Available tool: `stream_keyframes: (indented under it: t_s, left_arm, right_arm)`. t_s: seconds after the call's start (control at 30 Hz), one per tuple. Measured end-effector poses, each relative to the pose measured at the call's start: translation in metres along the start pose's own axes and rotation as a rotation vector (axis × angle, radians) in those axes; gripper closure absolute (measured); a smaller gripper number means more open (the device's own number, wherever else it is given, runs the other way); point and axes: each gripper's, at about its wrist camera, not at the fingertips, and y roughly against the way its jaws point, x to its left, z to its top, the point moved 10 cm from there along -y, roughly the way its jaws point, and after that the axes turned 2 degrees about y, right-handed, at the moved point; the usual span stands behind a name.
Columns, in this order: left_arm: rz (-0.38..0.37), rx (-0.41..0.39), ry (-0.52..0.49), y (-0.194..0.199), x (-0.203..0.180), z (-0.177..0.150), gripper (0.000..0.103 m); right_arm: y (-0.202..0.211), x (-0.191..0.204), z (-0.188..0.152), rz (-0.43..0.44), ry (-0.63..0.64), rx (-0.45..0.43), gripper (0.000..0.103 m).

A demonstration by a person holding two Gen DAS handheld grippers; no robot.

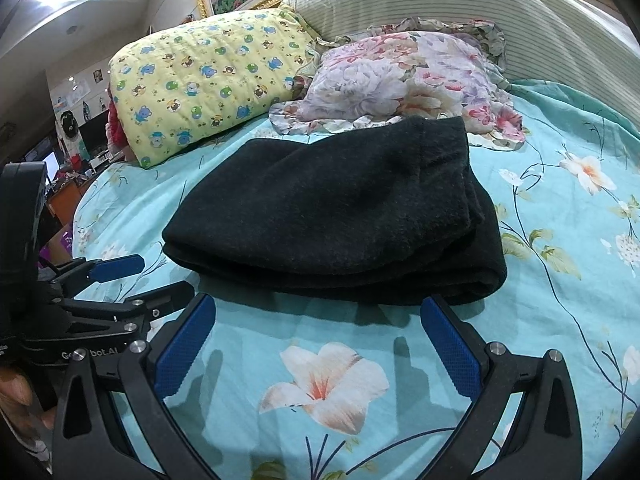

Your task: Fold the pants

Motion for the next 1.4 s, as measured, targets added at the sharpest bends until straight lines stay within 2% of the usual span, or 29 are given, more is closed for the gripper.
stream_keyframes:
  t_s: [1.4]
  left_arm:
    - [-0.011,-0.034,-0.020,0.017,-0.004,0.008,0.017]
  right_arm:
    - [0.011,0.007,0.010,-0.006,0.010,-0.018,0.001]
